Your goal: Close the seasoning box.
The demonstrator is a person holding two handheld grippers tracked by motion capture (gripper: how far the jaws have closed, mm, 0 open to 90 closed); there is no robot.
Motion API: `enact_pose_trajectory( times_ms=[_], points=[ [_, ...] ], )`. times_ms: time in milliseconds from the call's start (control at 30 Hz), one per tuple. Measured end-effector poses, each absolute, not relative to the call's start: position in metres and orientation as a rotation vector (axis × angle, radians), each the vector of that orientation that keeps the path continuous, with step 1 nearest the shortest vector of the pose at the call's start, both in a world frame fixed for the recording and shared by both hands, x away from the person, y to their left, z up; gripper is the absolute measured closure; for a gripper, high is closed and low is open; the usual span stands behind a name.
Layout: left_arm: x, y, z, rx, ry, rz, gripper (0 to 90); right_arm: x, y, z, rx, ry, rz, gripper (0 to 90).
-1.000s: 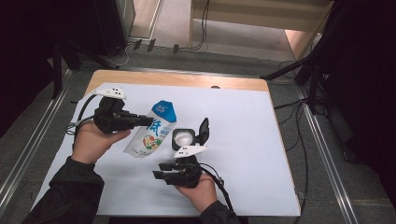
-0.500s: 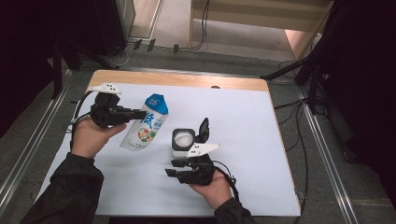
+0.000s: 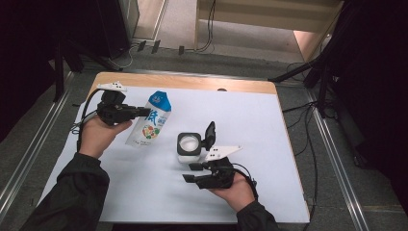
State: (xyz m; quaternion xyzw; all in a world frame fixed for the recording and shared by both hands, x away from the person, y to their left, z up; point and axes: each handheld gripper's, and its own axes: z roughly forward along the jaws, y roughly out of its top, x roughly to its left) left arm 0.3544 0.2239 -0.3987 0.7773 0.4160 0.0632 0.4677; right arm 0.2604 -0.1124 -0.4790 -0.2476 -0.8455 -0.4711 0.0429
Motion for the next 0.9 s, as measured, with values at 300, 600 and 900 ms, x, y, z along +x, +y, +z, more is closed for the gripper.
enact_pose_trajectory(
  times_ms=[300, 600, 900],
  points=[
    [0.376, 0.233, -0.415, 1.852, 1.070, 0.177, 90.0, 0.265, -0.142, -0.478, -0.811, -2.594, -1.449, 53.2],
    [0.376, 0.237, -0.422, 1.889, 1.060, 0.208, 90.0, 0.273, -0.165, -0.480, -0.898, -2.588, -1.445, 53.4],
    [0.361, 0.248, -0.424, 1.903, 1.044, 0.228, 90.0, 0.277, -0.179, -0.470, -0.950, -2.594, -1.480, 57.0]
  ],
)
